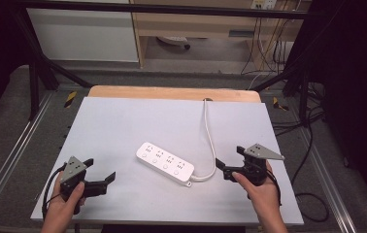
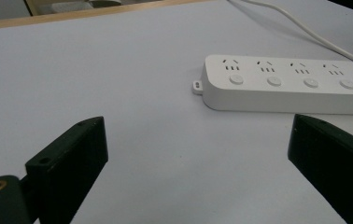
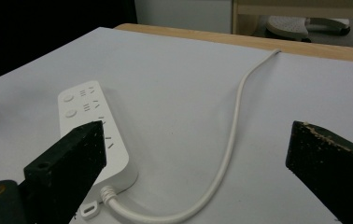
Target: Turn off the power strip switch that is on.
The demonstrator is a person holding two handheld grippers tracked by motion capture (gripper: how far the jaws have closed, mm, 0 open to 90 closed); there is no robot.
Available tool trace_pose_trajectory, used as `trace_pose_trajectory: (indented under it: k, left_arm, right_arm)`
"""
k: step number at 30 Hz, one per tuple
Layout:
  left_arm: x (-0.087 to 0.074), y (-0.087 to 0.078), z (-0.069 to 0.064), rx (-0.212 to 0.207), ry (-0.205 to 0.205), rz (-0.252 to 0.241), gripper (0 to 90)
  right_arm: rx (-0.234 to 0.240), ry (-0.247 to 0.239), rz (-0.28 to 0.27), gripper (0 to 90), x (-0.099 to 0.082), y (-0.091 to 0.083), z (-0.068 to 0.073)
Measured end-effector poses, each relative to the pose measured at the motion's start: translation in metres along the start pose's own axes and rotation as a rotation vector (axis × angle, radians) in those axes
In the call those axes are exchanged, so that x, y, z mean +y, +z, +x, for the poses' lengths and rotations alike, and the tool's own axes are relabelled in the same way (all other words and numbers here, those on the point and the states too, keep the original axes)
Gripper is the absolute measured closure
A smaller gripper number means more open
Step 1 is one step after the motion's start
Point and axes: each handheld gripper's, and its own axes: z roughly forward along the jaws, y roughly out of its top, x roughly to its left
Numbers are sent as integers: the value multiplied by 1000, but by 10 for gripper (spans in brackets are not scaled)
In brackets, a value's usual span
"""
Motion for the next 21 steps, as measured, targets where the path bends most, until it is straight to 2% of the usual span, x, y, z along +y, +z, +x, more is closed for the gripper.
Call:
trace_pose_trajectory:
  k: [15, 21]
  left_arm:
    - [-1, 2, 0, -9, -2, 8, 47]
    - [-1, 1, 0, -9, 1, 9, 47]
  right_arm:
    - [27, 29, -17, 116, 5, 11, 3]
    - [18, 10, -16, 35, 10, 18, 9]
